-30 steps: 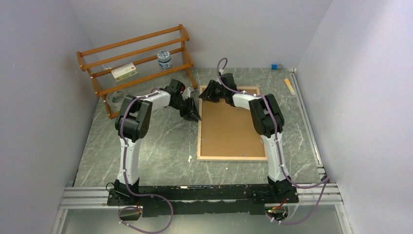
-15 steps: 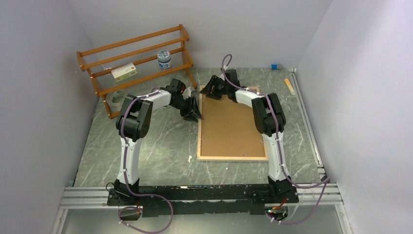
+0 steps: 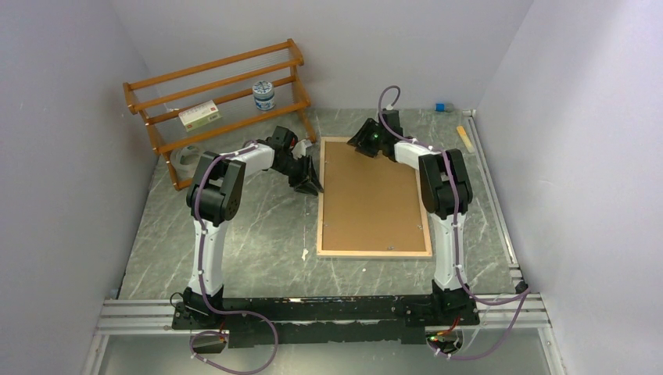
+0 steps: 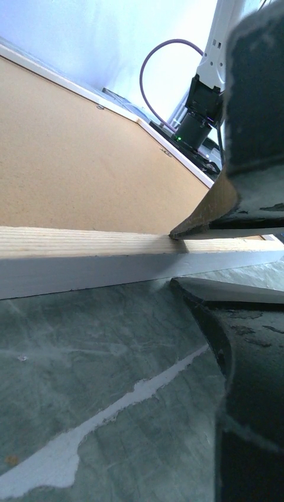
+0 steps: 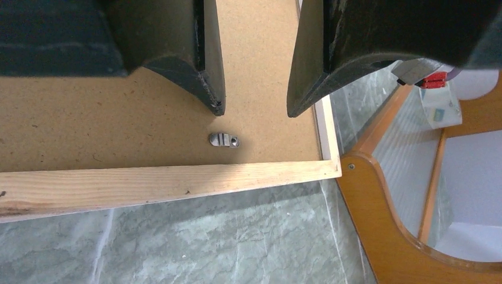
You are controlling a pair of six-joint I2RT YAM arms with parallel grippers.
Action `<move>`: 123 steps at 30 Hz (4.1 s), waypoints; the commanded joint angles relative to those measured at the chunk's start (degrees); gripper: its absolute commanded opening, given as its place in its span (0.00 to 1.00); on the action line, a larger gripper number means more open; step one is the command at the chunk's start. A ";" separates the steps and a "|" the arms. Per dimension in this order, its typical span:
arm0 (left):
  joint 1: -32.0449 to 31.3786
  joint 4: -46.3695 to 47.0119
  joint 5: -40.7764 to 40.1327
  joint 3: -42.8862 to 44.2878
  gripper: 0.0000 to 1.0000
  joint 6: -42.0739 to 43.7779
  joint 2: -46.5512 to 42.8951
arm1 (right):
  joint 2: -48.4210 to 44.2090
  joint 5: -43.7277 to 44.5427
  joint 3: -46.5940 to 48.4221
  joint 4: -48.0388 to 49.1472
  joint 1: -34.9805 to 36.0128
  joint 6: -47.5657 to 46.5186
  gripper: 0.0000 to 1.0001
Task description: Put the photo into the frame
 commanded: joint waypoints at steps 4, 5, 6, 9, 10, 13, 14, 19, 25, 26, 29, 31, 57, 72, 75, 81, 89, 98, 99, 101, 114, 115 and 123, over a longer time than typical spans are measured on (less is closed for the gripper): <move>0.21 -1.59 -11.29 -1.60 0.36 4.00 4.00 | 0.89 3.69 2.52 -2.25 0.57 -1.35 0.46; 0.21 -1.56 -11.15 -1.62 0.35 3.93 4.03 | 1.33 3.97 2.94 -2.51 0.59 -1.39 0.46; 0.21 -1.50 -10.99 -1.58 0.35 3.88 4.11 | 1.62 4.61 3.19 -2.58 0.59 -1.42 0.45; 0.21 -1.45 -10.83 -1.54 0.35 3.91 4.14 | 2.17 6.98 3.52 -2.59 0.62 -1.62 0.44; 0.21 -1.53 -10.89 -1.54 0.35 3.92 4.16 | 2.41 7.63 3.69 -3.58 0.59 -1.68 0.44; 0.21 -1.59 -10.77 -1.50 0.34 3.92 4.37 | 3.44 8.33 4.38 -3.66 0.60 -1.64 0.44; 0.21 -1.58 -10.68 -1.53 0.34 3.92 4.46 | 3.77 8.48 4.63 -3.65 0.60 -1.54 0.44; 0.22 -1.67 -10.66 -1.63 0.34 4.14 4.33 | 4.43 11.44 5.22 -4.62 0.52 -1.23 0.42; 0.21 -1.67 -10.65 -1.80 0.33 4.27 4.23 | 6.17 8.99 6.38 -3.44 0.38 -1.97 0.42; 0.21 -1.72 -10.64 -1.80 0.33 4.35 4.25 | 6.55 7.43 6.31 -2.68 0.30 -1.50 0.42; 0.21 -1.76 -10.57 -1.74 0.33 4.28 4.25 | 7.58 2.05 5.97 0.85 -0.04 1.21 0.42; 0.21 -1.78 -10.32 -1.64 0.34 4.28 4.40 | 8.06 -1.60 4.85 3.71 -0.33 5.20 0.42; 1.17 -3.13 -9.65 -2.82 0.49 4.34 0.87 | -20.60 22.11 -6.34 -23.25 -9.74 -10.89 0.70; 1.18 -2.56 -8.37 -4.13 0.49 4.62 0.90 | -13.87 29.23 -6.17 -27.68 -12.81 -14.44 0.73; 1.18 -2.67 -8.44 -4.01 0.49 4.79 0.99 | -12.04 29.47 -4.49 -27.88 -12.81 -15.24 0.73; 1.18 -2.77 -8.58 -3.91 0.49 4.97 1.26 | -9.28 29.68 -1.18 -28.45 -12.89 -15.69 0.72; 1.23 -2.73 -8.69 -4.16 0.48 5.06 1.43 | -7.31 30.41 0.22 -29.84 -12.86 -16.36 0.59; 1.26 -2.64 -8.81 -4.18 0.48 4.93 1.32 | -8.12 23.85 -1.66 -29.21 -13.08 -19.08 0.41; 1.26 -2.64 -8.81 -4.18 0.48 4.97 1.39 | -8.32 22.96 -1.79 -29.22 -13.21 -19.19 0.40; 1.28 -2.55 -8.64 -4.24 0.48 4.88 1.46 | -8.83 21.42 -2.38 -29.11 -13.39 -19.35 0.37; 1.30 -2.27 -8.43 -4.57 0.48 4.71 1.81 | -10.79 19.94 -3.52 -29.62 -13.60 -18.50 0.27; 1.33 -2.29 -8.53 -4.51 0.48 4.61 1.77 | -10.68 20.26 -3.11 -29.88 -13.58 -18.04 0.31; 1.32 -2.37 -8.61 -4.44 0.48 4.53 2.03 | -7.22 23.34 1.84 -35.16 -13.57 -16.06 0.51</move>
